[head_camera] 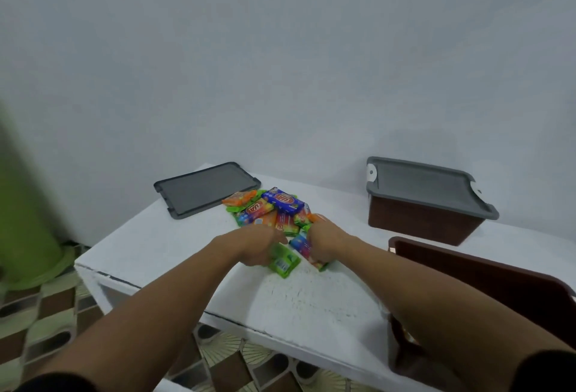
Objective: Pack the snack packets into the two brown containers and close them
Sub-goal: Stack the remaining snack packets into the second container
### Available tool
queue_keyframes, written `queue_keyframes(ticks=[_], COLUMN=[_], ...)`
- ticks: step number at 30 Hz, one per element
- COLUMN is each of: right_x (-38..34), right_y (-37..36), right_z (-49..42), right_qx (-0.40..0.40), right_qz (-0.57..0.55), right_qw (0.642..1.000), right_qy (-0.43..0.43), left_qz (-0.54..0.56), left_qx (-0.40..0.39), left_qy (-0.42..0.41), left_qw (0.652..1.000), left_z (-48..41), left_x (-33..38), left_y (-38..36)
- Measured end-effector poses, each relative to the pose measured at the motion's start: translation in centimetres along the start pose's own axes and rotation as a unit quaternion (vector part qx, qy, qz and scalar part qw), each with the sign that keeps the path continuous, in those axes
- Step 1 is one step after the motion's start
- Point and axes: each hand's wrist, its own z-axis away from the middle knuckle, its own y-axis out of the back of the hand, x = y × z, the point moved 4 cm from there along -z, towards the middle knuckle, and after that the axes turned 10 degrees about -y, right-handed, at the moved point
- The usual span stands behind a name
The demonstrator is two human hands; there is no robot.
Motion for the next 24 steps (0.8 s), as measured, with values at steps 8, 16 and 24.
queue_keyframes(ticks=[8, 16, 24], right_x=[-1.3, -0.6, 1.4], right_y=[-1.5, -0.1, 1.8], right_z=[-0.6, -0.9, -0.4], right_qx=[-0.028, 0.031, -0.063], right_qz=[0.073, 0.086, -0.093], right_qw=[0.997, 0.995, 0.993], right_qy=[0.013, 0.044, 0.020], left_qz=[-0.022, 0.016, 0.185], left_qx=[-0.034, -0.037, 0.073], left_qy=[-0.007, -0.016, 0.032], left_qw=[0.999, 0.999, 0.979], left_z=[-1.1, -0.4, -0.6], left_x=[-1.1, -1.5, -2.5], left_y=[-1.9, -1.0, 0.1])
